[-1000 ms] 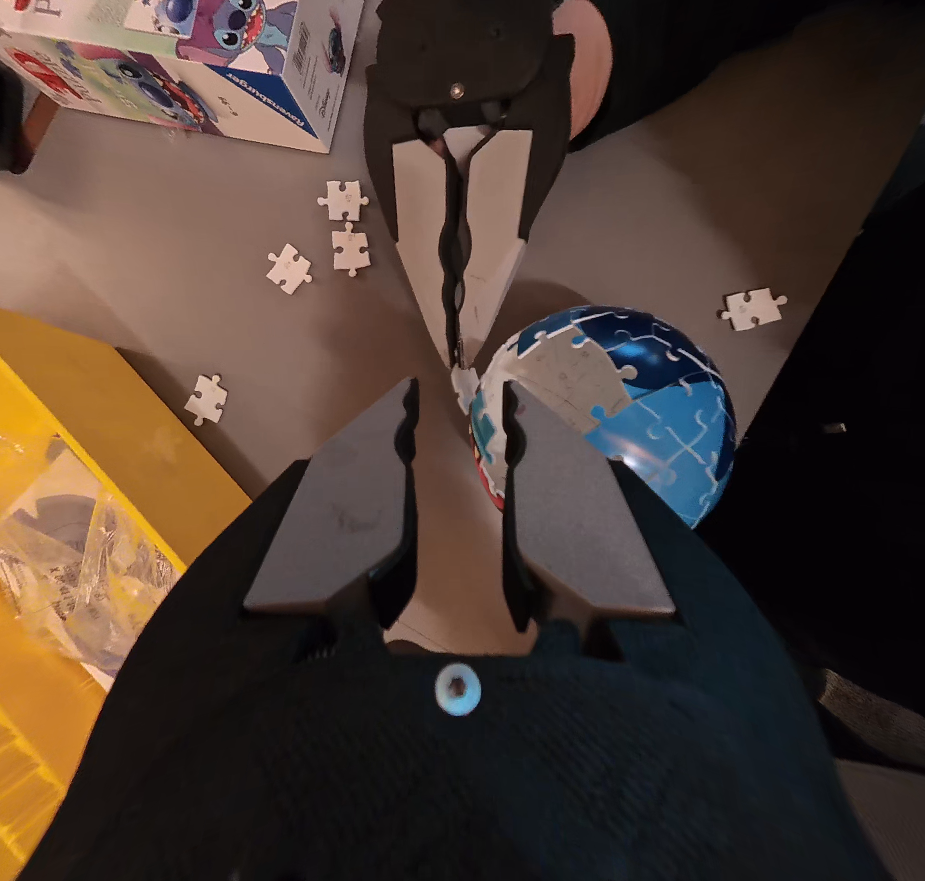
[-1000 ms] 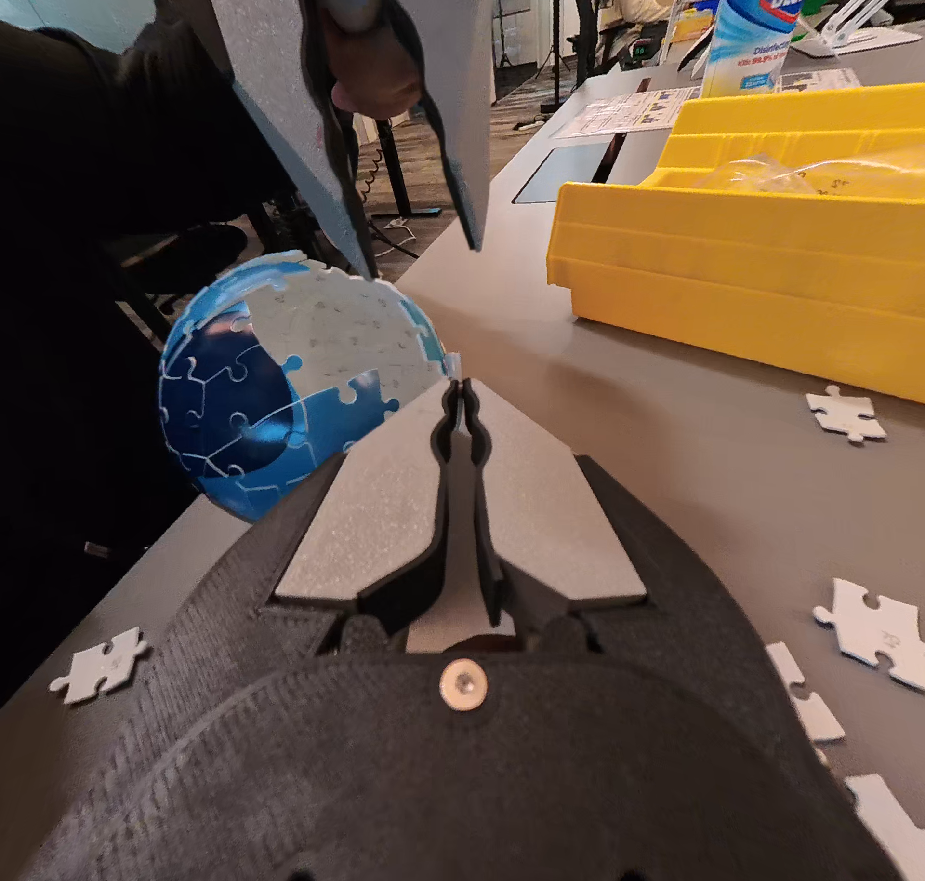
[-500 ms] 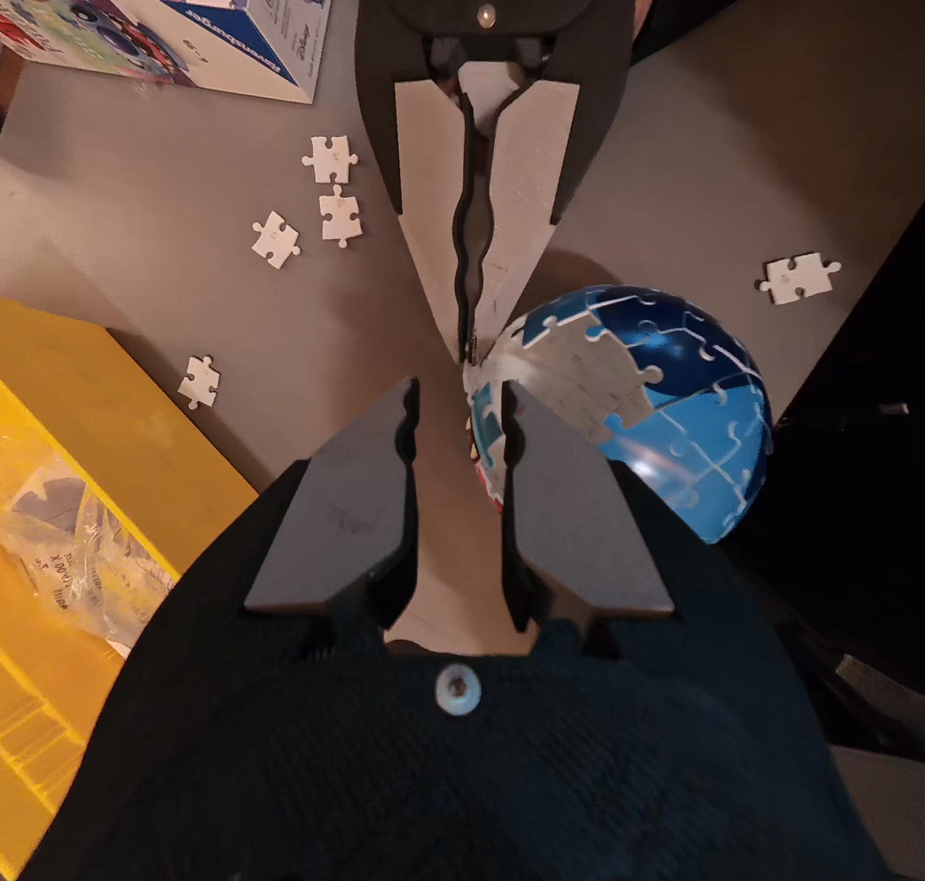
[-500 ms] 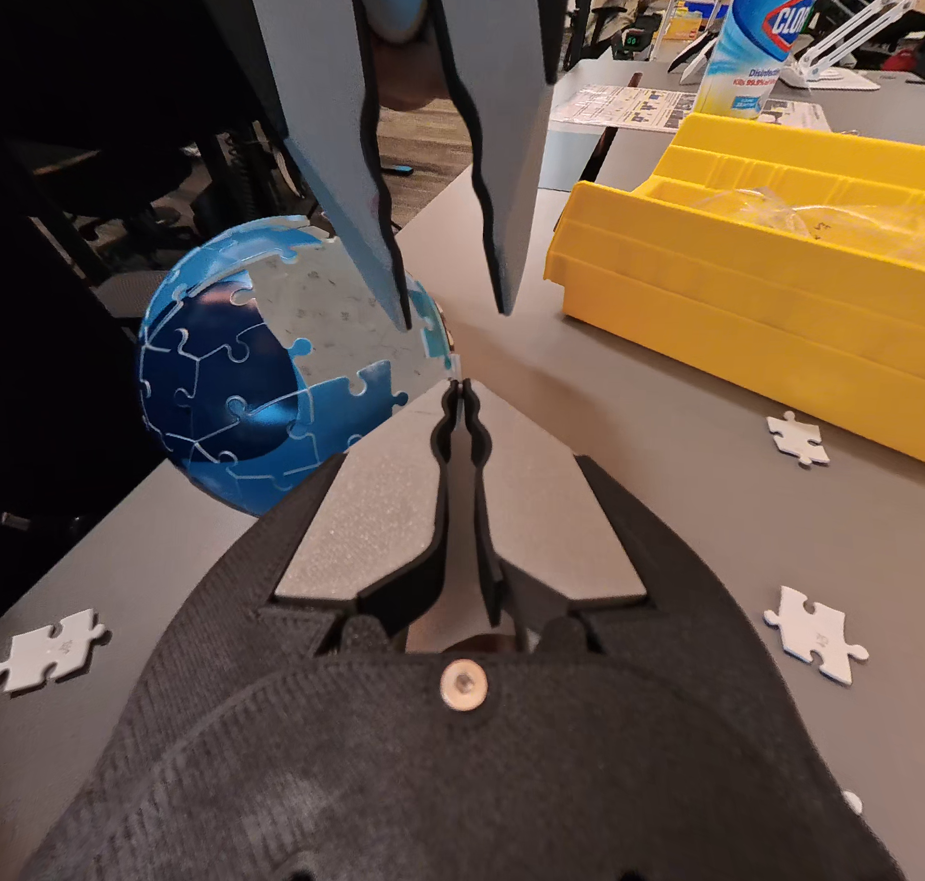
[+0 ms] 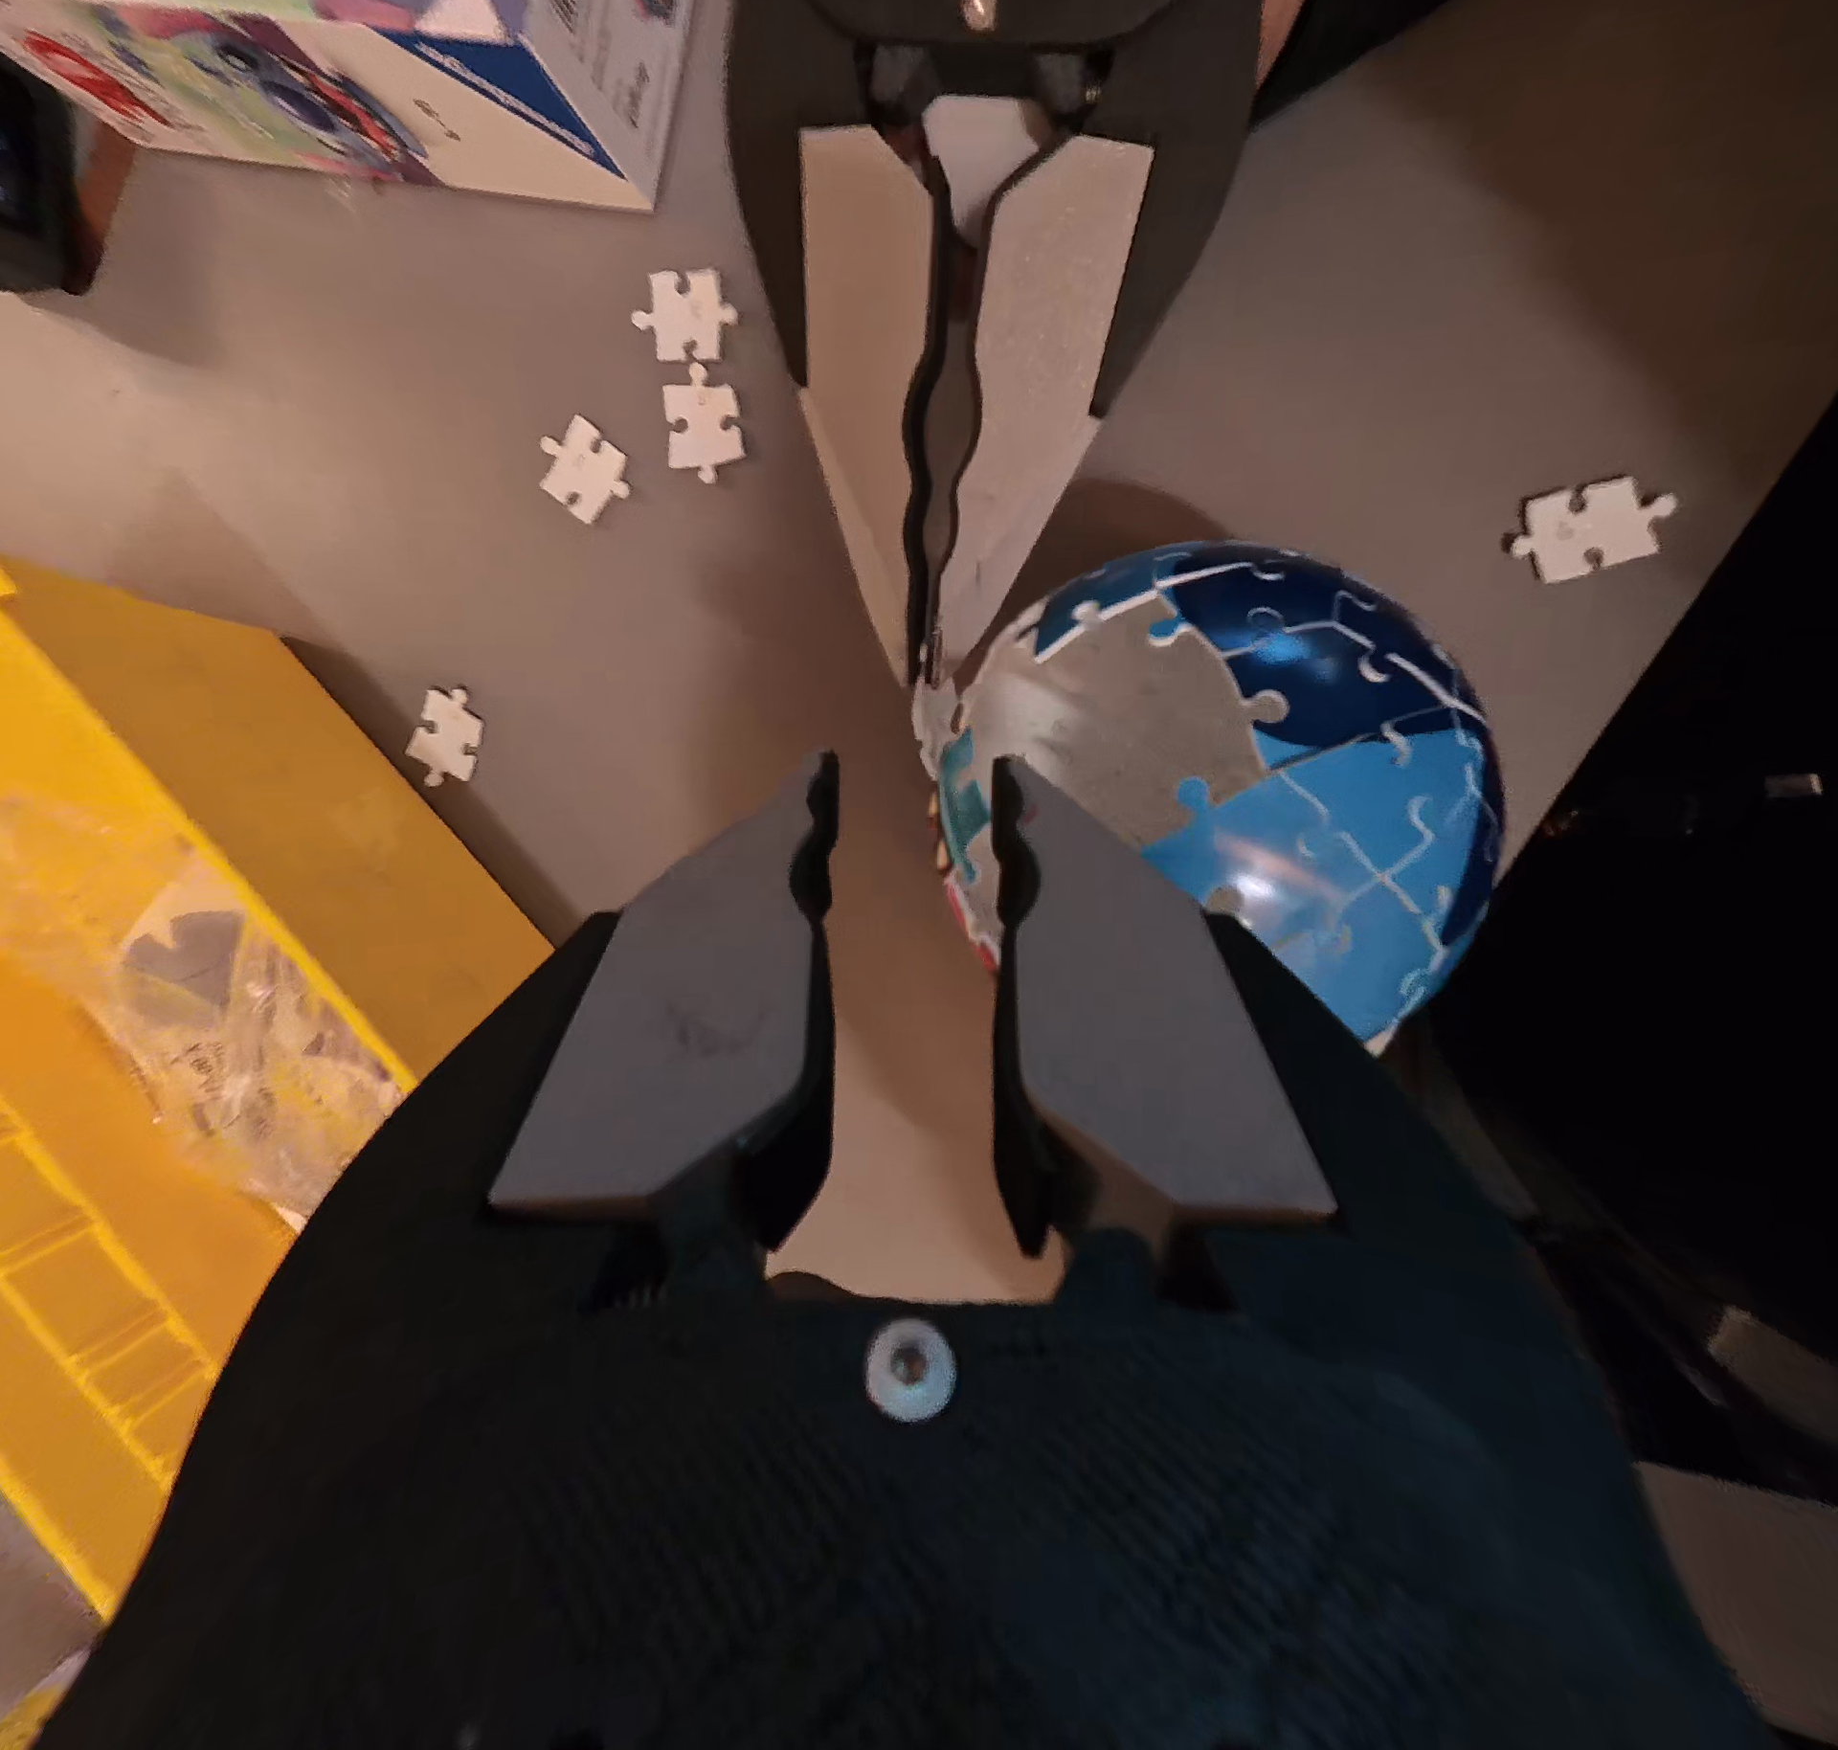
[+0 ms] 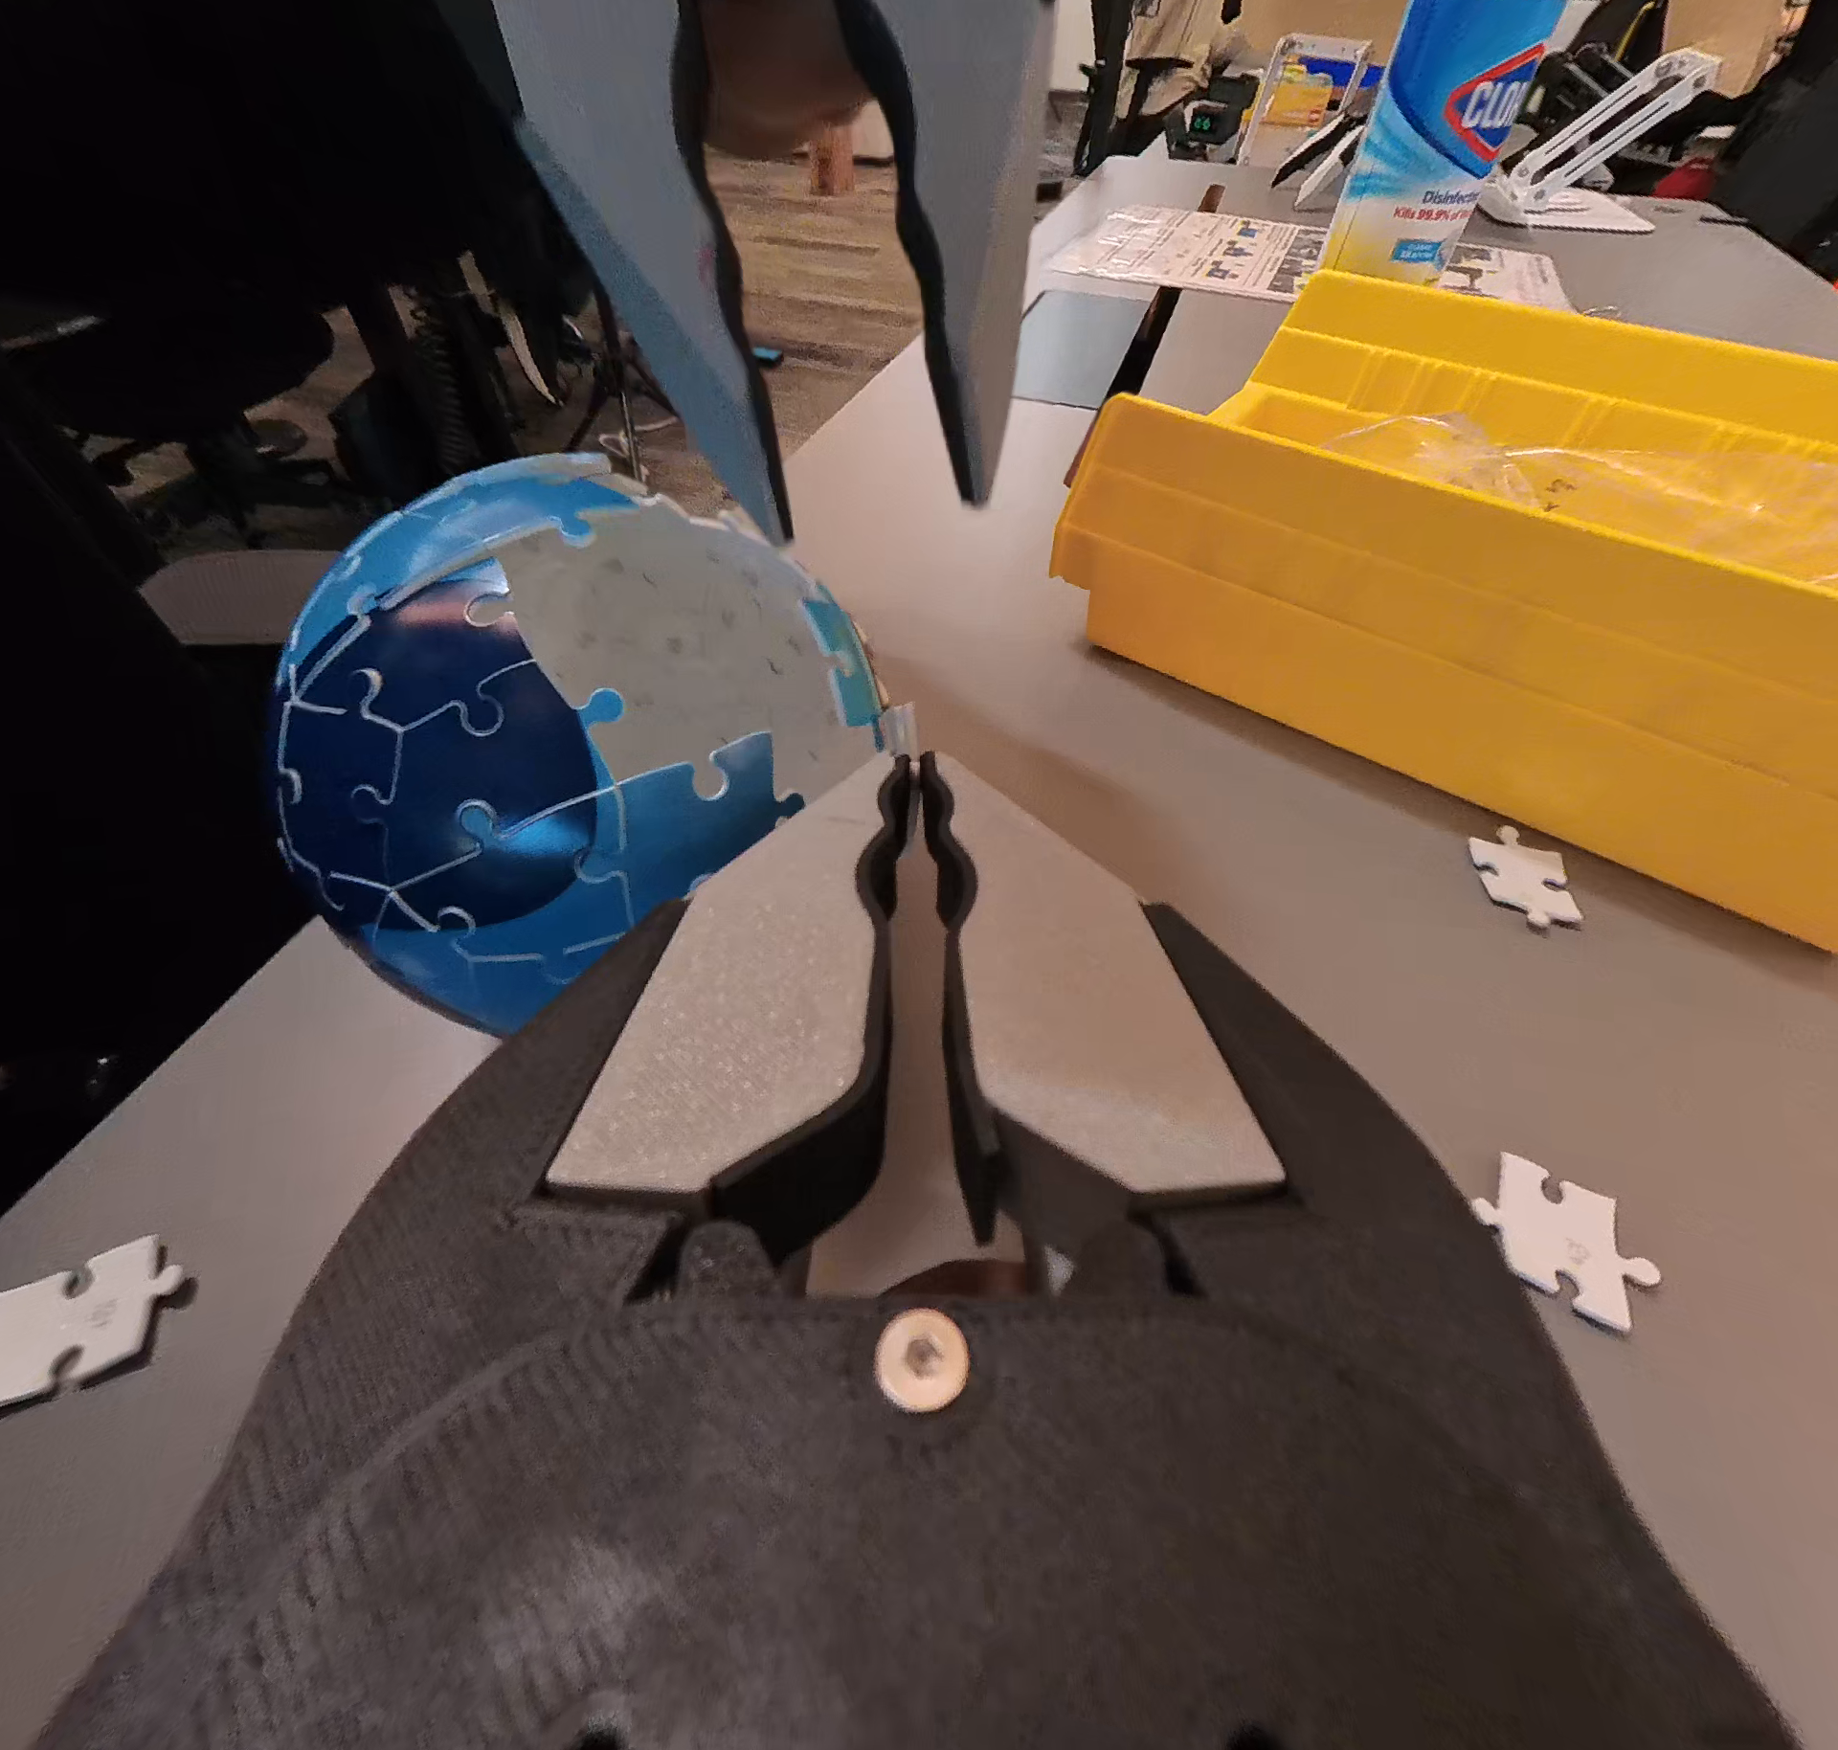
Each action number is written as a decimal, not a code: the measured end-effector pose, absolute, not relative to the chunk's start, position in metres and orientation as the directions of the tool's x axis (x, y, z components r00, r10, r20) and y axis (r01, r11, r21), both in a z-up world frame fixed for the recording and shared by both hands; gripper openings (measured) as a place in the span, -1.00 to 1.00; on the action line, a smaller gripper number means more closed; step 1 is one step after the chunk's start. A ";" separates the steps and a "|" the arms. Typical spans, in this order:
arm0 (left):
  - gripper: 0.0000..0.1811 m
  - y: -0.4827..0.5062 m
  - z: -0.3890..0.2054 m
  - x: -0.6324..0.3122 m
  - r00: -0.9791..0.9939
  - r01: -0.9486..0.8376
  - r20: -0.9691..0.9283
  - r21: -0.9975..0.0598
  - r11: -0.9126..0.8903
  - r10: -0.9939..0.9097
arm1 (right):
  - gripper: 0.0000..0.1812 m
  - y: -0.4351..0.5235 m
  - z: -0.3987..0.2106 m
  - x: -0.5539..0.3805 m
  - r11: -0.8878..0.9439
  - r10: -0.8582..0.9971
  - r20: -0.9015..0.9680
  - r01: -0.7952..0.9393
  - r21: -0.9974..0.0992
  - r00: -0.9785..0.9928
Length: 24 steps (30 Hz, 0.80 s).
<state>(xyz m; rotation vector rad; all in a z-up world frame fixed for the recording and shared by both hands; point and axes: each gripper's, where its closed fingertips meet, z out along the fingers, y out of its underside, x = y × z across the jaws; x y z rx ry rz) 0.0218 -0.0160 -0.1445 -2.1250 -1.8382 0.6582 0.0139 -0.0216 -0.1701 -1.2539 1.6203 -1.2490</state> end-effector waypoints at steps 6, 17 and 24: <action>-0.67 -0.025 -0.105 0.037 -0.003 0.767 -0.121 -0.638 -0.075 0.993 | -1.00 -0.034 -0.183 -0.005 0.163 -0.950 -0.062 -0.317 -0.934 -0.307; -0.41 -0.003 -0.129 0.084 -0.025 0.465 0.139 -0.875 0.135 0.990 | -1.00 -0.027 -0.236 -0.020 0.290 -0.944 -0.134 -0.568 -0.770 -0.301; -0.09 0.012 -0.148 0.091 0.008 0.453 -0.005 -0.891 -0.008 1.000 | -1.00 -0.042 -0.199 -0.026 0.263 -0.925 -0.079 -0.476 -0.839 -0.372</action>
